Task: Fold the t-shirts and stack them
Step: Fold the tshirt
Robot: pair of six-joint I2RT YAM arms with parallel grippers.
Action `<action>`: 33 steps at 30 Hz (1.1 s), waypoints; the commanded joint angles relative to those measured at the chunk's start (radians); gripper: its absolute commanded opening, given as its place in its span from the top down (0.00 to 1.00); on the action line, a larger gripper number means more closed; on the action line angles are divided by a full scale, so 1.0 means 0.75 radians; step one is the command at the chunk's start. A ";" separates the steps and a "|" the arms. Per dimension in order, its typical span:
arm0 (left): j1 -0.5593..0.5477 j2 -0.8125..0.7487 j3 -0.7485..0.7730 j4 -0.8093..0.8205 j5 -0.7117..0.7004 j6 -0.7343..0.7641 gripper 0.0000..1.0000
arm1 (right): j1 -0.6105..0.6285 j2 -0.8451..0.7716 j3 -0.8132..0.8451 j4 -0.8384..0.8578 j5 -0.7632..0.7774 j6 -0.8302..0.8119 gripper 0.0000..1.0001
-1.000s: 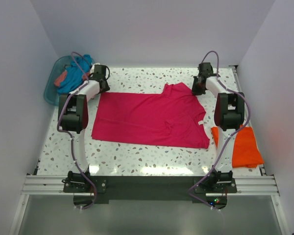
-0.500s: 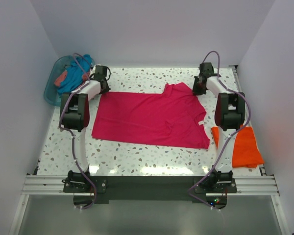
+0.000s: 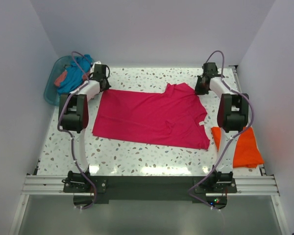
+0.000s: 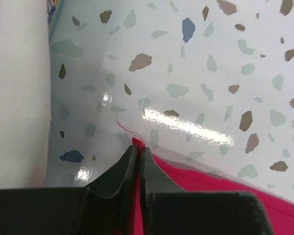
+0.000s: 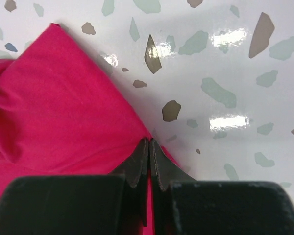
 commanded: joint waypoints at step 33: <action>0.084 -0.667 -0.656 0.239 0.055 -0.148 1.00 | -0.019 -0.868 -0.765 0.104 0.000 0.128 1.00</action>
